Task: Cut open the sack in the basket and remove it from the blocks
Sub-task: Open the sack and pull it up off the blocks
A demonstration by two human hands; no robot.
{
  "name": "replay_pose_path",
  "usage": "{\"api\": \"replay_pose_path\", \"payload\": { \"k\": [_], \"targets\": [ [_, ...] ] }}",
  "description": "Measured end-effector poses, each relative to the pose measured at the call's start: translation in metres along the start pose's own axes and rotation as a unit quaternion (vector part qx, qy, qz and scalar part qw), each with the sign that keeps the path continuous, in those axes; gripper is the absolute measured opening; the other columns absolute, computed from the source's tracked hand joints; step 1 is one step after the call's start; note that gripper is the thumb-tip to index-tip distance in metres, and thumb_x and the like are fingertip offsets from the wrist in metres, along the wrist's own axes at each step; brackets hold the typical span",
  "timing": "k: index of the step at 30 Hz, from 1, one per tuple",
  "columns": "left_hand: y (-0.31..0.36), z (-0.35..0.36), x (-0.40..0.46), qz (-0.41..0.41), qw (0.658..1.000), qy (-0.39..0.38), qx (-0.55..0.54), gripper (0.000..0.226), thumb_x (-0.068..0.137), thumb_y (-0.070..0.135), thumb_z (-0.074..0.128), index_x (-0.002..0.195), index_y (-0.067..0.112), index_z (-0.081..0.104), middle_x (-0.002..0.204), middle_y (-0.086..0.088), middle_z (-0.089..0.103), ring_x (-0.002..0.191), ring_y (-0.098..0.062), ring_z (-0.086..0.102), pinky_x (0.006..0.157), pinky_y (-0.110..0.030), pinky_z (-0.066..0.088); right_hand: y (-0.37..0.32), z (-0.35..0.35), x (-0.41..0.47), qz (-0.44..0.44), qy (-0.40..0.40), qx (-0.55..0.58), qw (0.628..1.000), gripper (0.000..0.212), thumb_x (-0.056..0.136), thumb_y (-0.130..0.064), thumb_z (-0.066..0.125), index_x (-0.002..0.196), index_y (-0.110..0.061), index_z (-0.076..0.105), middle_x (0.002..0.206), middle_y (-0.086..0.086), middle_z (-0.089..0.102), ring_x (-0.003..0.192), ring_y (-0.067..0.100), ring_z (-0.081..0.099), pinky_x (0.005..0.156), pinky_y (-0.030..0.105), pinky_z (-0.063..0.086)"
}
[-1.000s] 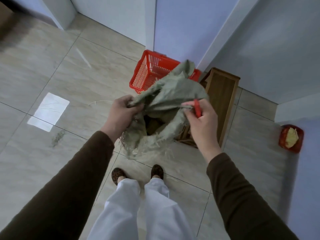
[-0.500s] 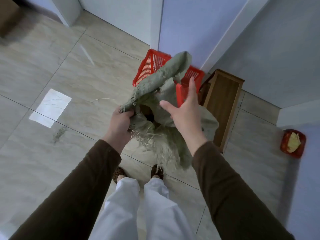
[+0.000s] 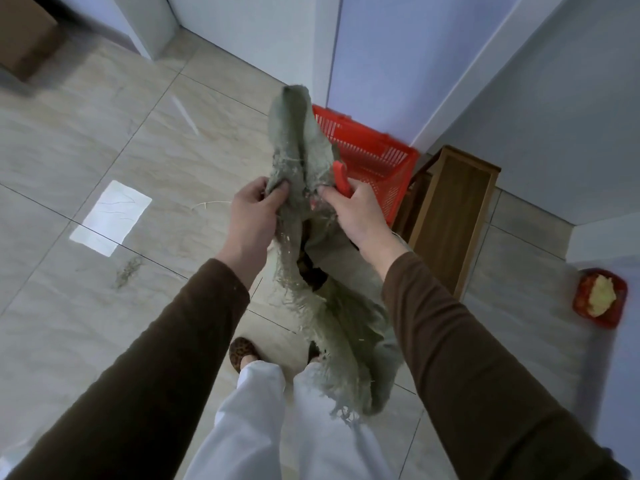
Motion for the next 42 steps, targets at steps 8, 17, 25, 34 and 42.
{"api": "replay_pose_path", "payload": {
  "k": [8, 17, 25, 34, 42],
  "targets": [
    [-0.006, 0.026, -0.001, -0.077, 0.981, -0.154, -0.084, 0.023, 0.105, 0.007, 0.045, 0.102, -0.005, 0.066, 0.075, -0.007, 0.078, 0.063, -0.018, 0.075, 0.057, -0.027, 0.060, -0.002, -0.002, 0.009, -0.001, -0.097, 0.040, 0.994, 0.018, 0.087, -0.042, 0.079, 0.093, -0.025, 0.077, 0.087, -0.011, 0.079, 0.083, 0.003, 0.074, 0.082, 0.025, 0.057],
    [-0.017, 0.031, 0.008, -0.104, 0.986, -0.067, -0.109, 0.031, 0.109, 0.027, 0.052, 0.107, 0.007, 0.075, 0.082, -0.006, 0.081, 0.069, -0.016, 0.078, 0.056, -0.026, 0.059, 0.016, -0.023, 0.012, 0.089, 0.042, 0.013, 0.995, 0.015, 0.095, -0.037, 0.072, 0.091, -0.023, 0.068, 0.079, -0.006, 0.063, 0.066, 0.013, 0.056, 0.064, 0.031, 0.043],
    [-0.013, 0.032, 0.011, -0.062, 0.995, -0.048, -0.063, 0.033, 0.111, 0.034, 0.049, 0.096, 0.010, 0.068, 0.075, -0.005, 0.073, 0.065, -0.020, 0.071, 0.064, -0.035, 0.062, -0.024, -0.036, -0.062, -0.071, 0.043, -0.172, 0.982, 0.021, 0.110, -0.024, 0.044, 0.131, -0.022, 0.046, 0.100, 0.001, 0.059, 0.071, 0.008, 0.060, 0.061, 0.023, 0.054],
    [-0.008, 0.035, 0.011, 0.039, 0.997, -0.050, 0.047, 0.033, 0.110, 0.035, 0.052, 0.082, 0.019, 0.062, 0.075, -0.004, 0.066, 0.062, -0.018, 0.062, 0.059, -0.032, 0.053, -0.021, 0.003, -0.092, -0.040, -0.063, -0.378, 0.923, 0.023, 0.112, -0.025, 0.040, 0.131, -0.015, 0.047, 0.108, 0.009, 0.073, 0.098, 0.033, 0.071, 0.073, 0.041, 0.048],
    [-0.012, 0.038, 0.008, 0.055, 0.996, -0.060, 0.046, 0.034, 0.110, 0.036, 0.053, 0.082, 0.019, 0.062, 0.075, -0.007, 0.066, 0.065, -0.021, 0.064, 0.060, -0.033, 0.054, -0.008, -0.002, -0.091, -0.003, -0.091, -0.382, 0.920, 0.020, 0.112, -0.022, 0.040, 0.123, -0.010, 0.050, 0.108, 0.013, 0.070, 0.097, 0.036, 0.068, 0.072, 0.039, 0.042]
  ]
}}
Point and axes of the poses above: each hand's wrist, its own x-axis towards the middle knuckle, its own z-axis out of the palm, y = z × x, the point moved 6 cm from there along x, towards the middle knuckle
